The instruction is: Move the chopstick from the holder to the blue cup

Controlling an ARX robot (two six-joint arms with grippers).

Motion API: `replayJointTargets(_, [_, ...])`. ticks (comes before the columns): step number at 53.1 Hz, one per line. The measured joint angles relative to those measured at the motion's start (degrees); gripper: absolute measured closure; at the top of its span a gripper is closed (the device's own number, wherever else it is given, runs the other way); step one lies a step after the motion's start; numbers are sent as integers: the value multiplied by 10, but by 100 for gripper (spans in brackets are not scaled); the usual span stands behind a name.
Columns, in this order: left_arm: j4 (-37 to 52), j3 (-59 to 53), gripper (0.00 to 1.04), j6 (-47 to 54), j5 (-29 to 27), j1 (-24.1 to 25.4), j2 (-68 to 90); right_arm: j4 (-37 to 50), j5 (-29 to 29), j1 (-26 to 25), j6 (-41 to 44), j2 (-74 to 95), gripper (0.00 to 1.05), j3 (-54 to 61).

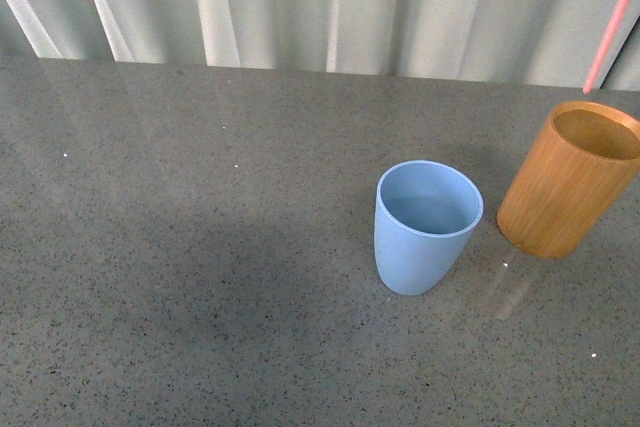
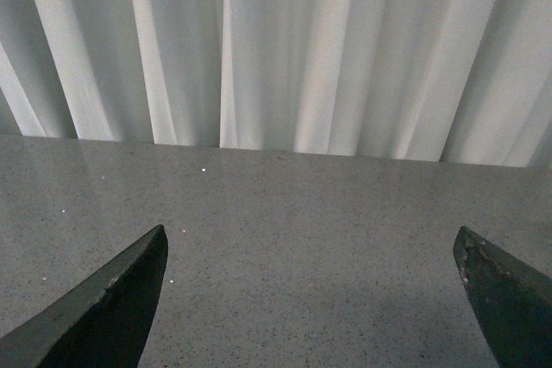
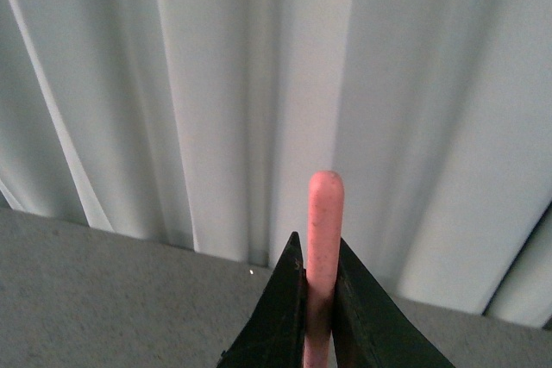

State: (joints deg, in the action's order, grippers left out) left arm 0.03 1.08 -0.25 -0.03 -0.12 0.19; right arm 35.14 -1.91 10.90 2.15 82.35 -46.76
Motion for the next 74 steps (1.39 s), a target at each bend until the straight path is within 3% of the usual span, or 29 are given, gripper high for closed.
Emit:
replayJointTargets(23, [0, 0, 7, 0, 0, 0, 0, 14, 27, 126, -41, 10, 102, 23])
replayJointTargets(60, [0, 0, 7, 0, 0, 0, 0, 95, 62, 172, -73, 120, 102, 78])
replayJointTargets(74, [0, 0, 7, 0, 0, 0, 0, 90, 61, 172, -87, 118, 65, 89])
